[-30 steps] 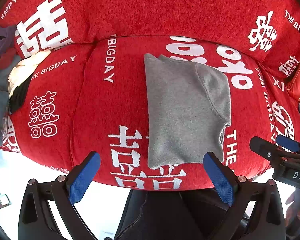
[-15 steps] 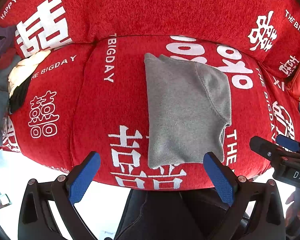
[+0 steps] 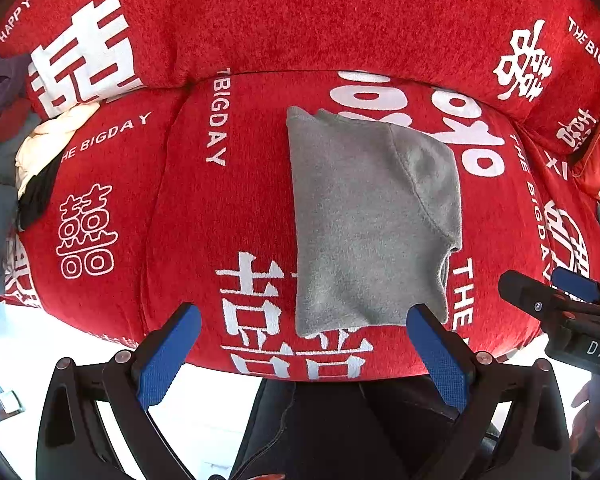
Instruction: Fold small clothes
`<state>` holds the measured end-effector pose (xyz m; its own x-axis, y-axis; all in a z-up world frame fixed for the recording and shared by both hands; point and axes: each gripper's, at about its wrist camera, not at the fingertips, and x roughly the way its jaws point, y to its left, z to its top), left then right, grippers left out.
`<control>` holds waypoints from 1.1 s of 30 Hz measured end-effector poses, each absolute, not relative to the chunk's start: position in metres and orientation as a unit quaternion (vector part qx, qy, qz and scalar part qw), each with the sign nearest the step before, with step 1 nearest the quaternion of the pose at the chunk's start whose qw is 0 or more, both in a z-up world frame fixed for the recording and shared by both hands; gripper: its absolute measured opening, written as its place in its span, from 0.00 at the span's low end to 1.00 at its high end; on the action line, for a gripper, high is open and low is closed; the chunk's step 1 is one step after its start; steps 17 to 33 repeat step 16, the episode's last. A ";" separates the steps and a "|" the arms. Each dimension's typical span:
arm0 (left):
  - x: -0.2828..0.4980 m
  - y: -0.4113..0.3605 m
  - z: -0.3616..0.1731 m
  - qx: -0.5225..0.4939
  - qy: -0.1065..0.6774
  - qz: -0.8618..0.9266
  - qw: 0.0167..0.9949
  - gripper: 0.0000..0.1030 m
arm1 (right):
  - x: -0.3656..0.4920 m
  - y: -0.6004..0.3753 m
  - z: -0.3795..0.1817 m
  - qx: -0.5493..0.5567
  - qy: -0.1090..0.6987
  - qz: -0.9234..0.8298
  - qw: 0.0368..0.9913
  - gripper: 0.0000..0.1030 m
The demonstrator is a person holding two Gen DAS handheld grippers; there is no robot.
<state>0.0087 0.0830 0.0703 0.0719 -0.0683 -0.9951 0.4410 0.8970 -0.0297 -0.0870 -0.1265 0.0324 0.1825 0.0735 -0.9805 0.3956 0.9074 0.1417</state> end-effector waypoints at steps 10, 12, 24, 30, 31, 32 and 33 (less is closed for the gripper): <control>0.011 0.084 0.068 0.150 0.654 -0.177 0.720 1.00 | -0.087 -0.124 0.032 0.188 0.630 -0.109 0.746 1.00; 0.011 0.084 0.069 0.148 0.649 -0.176 0.725 1.00 | -0.087 -0.124 0.032 0.187 0.630 -0.109 0.746 1.00; 0.013 0.086 0.069 0.148 0.645 -0.179 0.728 1.00 | -0.089 -0.121 0.030 0.187 0.630 -0.110 0.746 1.00; 0.013 0.086 0.069 0.148 0.645 -0.179 0.728 1.00 | -0.089 -0.121 0.030 0.187 0.630 -0.110 0.746 1.00; 0.013 0.086 0.069 0.148 0.645 -0.179 0.728 1.00 | -0.089 -0.121 0.030 0.187 0.630 -0.110 0.746 1.00; 0.013 0.086 0.069 0.148 0.645 -0.179 0.728 1.00 | -0.089 -0.121 0.030 0.187 0.630 -0.110 0.746 1.00; 0.013 0.086 0.069 0.148 0.645 -0.179 0.728 1.00 | -0.089 -0.121 0.030 0.187 0.630 -0.110 0.746 1.00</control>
